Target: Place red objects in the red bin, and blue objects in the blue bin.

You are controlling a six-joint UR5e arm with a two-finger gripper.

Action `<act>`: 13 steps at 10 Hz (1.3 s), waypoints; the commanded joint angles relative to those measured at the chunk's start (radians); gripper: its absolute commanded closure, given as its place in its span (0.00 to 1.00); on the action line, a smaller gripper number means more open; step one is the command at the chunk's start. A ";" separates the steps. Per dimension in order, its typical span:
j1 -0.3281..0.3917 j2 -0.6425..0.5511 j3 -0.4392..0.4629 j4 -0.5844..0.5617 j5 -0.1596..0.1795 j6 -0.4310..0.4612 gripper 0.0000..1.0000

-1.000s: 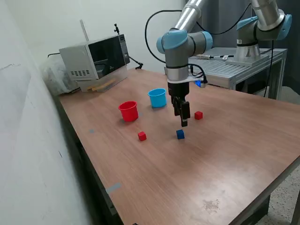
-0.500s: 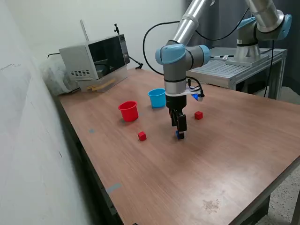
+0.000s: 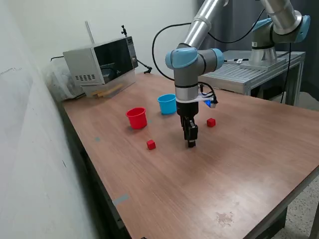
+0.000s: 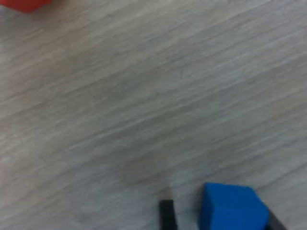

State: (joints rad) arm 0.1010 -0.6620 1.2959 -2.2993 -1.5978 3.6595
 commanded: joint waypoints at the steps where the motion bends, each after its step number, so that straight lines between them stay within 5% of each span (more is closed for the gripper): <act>1: 0.000 -0.002 -0.001 0.007 0.002 -0.012 1.00; 3: 0.000 -0.084 0.002 0.090 0.004 -0.105 1.00; 6: -0.018 -0.337 0.178 0.124 -0.005 -0.206 1.00; 8: -0.204 -0.459 0.337 0.124 -0.017 -0.252 1.00; 10: -0.376 -0.478 0.397 0.127 -0.039 -0.307 1.00; 13: -0.442 -0.478 0.410 0.127 -0.037 -0.357 1.00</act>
State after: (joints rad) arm -0.3101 -1.1365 1.6932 -2.1724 -1.6348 3.3288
